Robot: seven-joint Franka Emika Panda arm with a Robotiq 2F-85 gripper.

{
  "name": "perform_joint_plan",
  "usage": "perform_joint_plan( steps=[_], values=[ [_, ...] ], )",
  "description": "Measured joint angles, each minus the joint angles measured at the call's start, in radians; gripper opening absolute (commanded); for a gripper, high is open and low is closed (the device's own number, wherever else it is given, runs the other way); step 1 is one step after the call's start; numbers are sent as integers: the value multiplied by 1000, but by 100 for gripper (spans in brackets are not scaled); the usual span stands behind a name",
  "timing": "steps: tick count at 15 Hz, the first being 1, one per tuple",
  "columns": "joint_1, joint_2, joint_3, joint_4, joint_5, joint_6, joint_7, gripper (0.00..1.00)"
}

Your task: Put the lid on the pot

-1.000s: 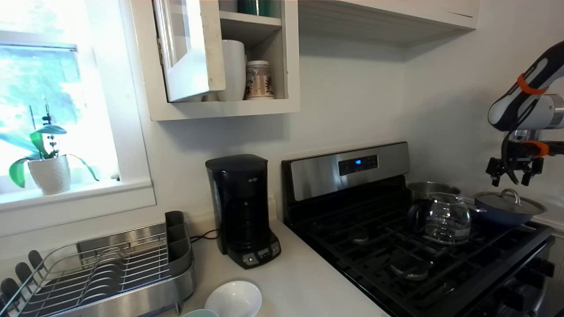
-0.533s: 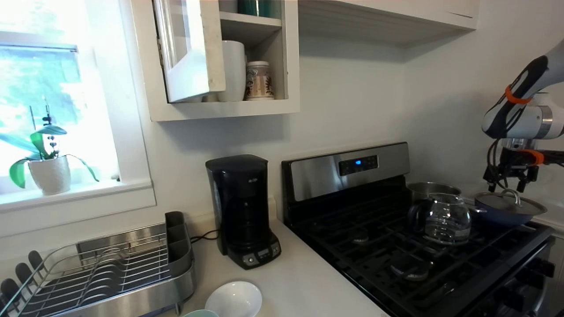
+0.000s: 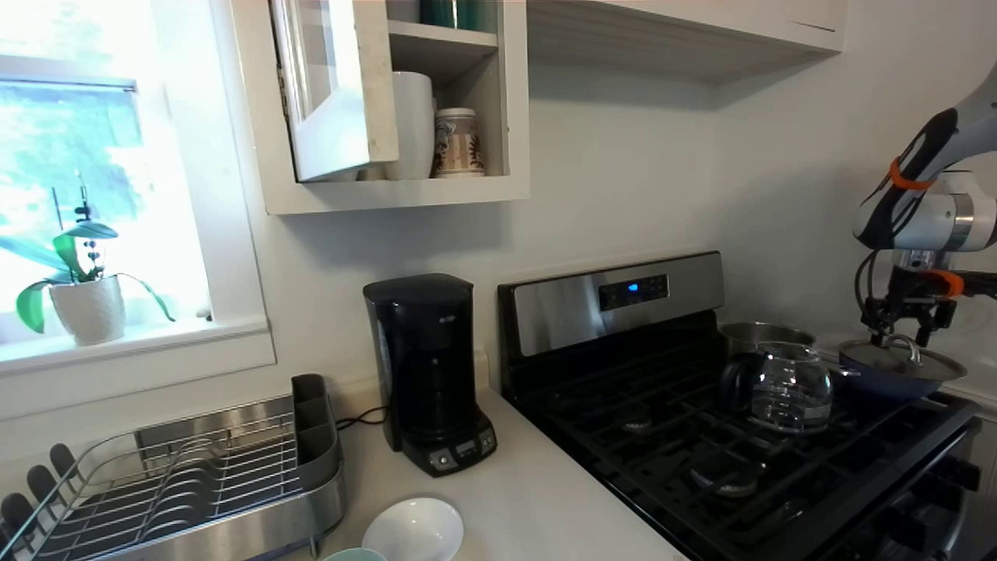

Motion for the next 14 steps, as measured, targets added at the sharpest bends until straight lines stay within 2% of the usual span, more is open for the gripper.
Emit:
perform_joint_plan(
  steps=[5, 8, 14],
  values=[
    [-11, 9, 1, 14, 11, -5, -4, 19],
    [-19, 9, 1, 18, 11, -11, -4, 1],
    [-29, 6, 0, 28, 12, -43, -4, 4]
  ],
)
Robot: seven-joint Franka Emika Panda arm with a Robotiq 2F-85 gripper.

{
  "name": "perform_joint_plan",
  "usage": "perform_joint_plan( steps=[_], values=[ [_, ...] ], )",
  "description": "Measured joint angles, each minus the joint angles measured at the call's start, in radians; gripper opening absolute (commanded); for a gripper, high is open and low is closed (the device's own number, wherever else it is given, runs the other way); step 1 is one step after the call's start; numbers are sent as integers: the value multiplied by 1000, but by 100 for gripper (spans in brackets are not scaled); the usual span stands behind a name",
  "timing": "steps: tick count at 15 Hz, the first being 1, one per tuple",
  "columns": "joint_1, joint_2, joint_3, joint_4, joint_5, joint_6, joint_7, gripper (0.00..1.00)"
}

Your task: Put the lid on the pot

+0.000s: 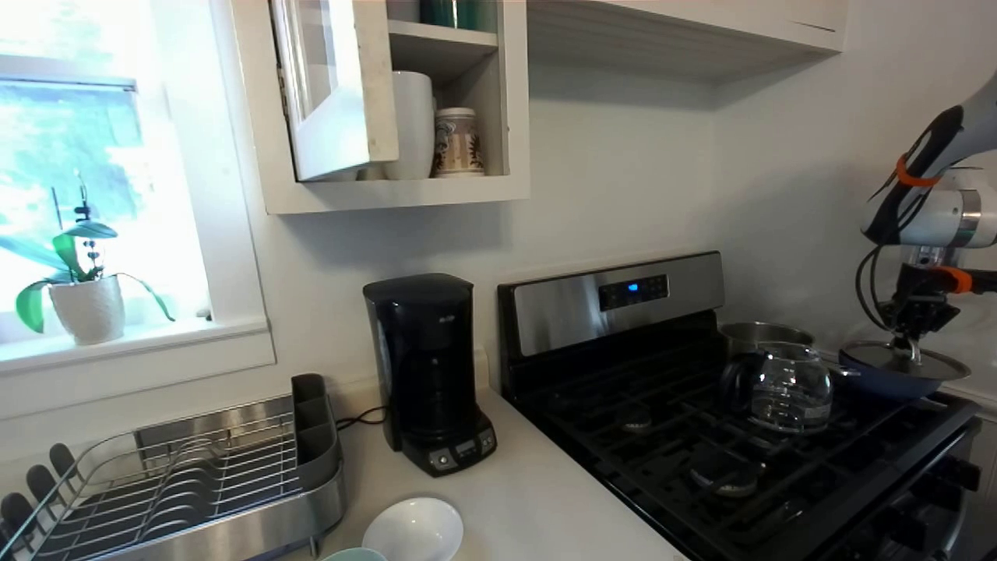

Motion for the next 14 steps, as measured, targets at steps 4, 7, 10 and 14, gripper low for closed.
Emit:
perform_joint_plan(
  steps=[4, 7, 10, 14],
  values=[
    [-1, -17, -4, 17, 0, -44, 0, 4],
    [-1, -47, -9, 30, -3, -68, 0, 4],
    [0, -78, -12, 39, -4, -91, 0, 4],
    [22, -141, -8, 39, -39, -112, -2, 4]
  ],
)
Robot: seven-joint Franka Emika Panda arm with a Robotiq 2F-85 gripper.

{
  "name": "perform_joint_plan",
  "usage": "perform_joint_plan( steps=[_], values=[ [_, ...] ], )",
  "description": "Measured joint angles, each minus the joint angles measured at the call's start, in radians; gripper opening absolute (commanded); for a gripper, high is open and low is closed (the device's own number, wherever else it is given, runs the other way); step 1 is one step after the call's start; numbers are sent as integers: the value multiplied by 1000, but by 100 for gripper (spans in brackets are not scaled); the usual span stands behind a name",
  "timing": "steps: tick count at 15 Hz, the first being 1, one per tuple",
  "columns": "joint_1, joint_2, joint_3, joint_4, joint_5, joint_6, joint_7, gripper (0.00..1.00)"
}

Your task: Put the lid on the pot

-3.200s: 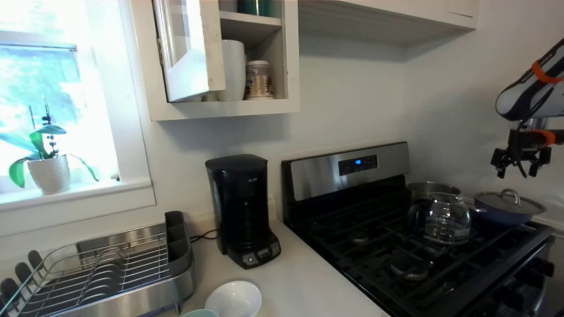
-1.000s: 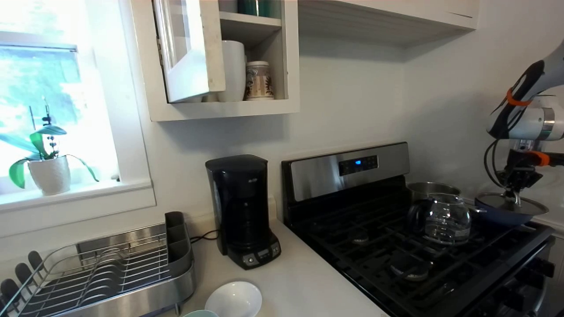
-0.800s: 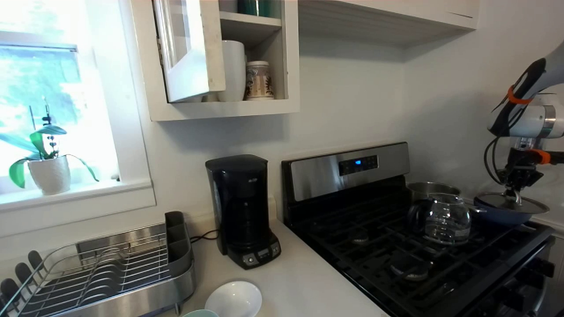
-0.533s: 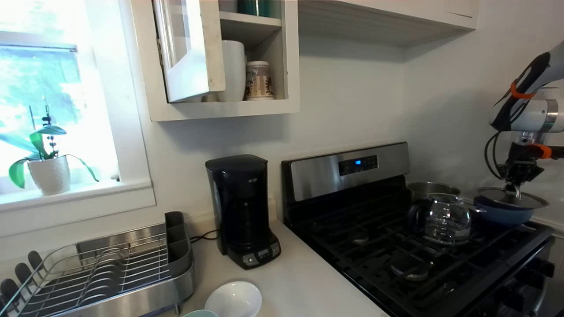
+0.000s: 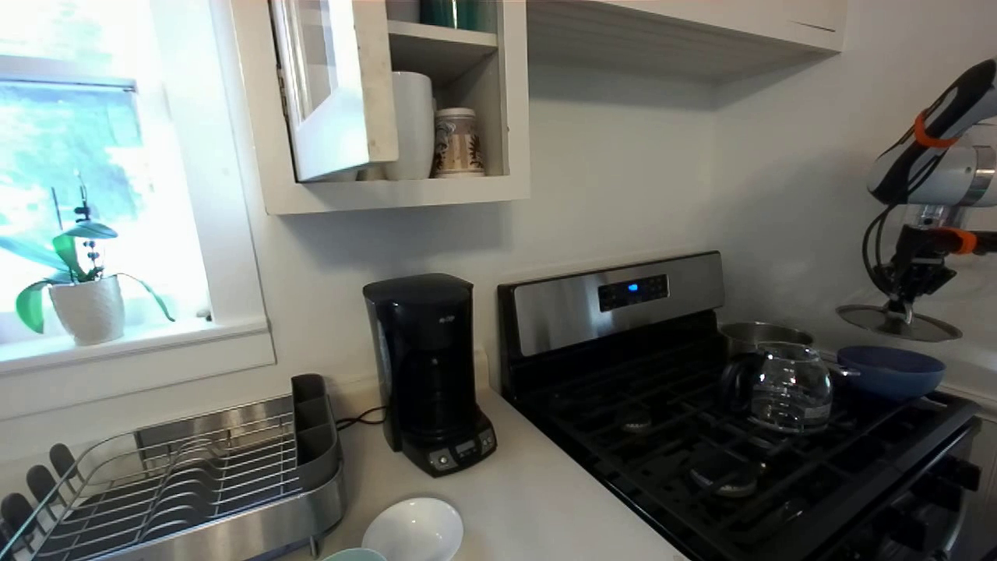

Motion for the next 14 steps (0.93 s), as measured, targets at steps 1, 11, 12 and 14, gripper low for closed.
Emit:
perform_joint_plan(
  steps=[1, 11, 12, 14],
  values=[
    [11, -22, 3, 0, -20, 0, 2, 4],
    [167, -153, 92, -3, -104, -38, 5, 4],
    [181, -154, 103, -5, -105, -39, 6, 4],
    [203, -154, 123, -6, -112, -59, 14, 15]
  ],
)
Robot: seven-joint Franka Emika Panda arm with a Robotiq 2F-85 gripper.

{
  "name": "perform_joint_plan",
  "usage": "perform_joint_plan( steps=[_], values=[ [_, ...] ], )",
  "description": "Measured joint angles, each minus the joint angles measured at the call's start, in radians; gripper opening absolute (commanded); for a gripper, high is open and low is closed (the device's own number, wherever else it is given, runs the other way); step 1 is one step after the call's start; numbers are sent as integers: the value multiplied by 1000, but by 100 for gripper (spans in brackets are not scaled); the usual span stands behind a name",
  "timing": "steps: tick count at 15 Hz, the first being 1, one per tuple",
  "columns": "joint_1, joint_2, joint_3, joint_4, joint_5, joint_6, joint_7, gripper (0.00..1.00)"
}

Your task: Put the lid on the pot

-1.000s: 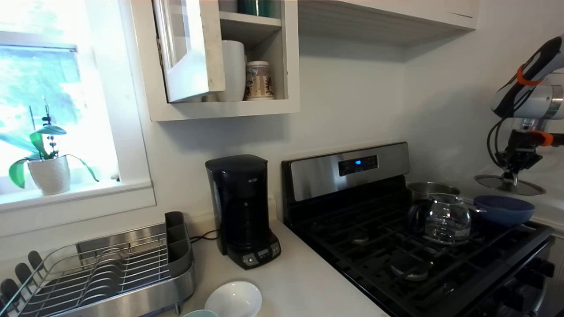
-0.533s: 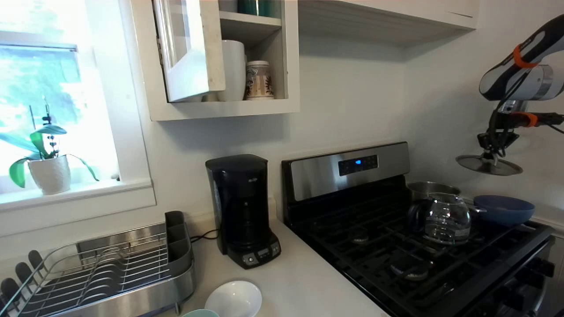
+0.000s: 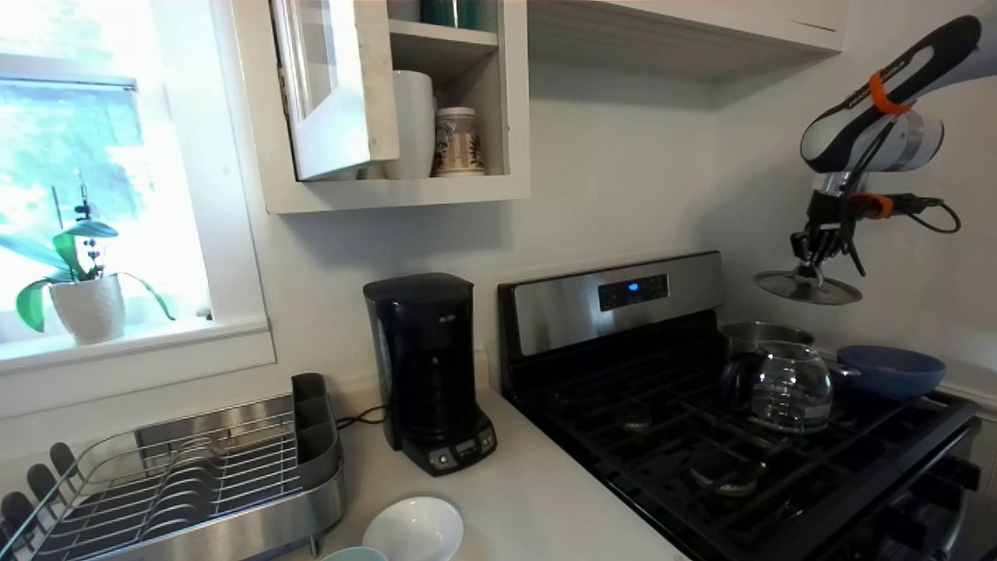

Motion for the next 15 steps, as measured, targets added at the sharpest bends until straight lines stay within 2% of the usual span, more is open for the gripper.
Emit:
perform_joint_plan(
  steps=[5, 6, 10, 15],
  values=[
    [11, 0, 8, 0, -10, -24, 11, 15],
    [11, 0, 8, 0, -10, -24, 11, 4],
    [15, 13, 9, 1, -9, -20, 12, 4],
    [32, 107, 22, 42, 2, 6, 27, 4]
  ],
)
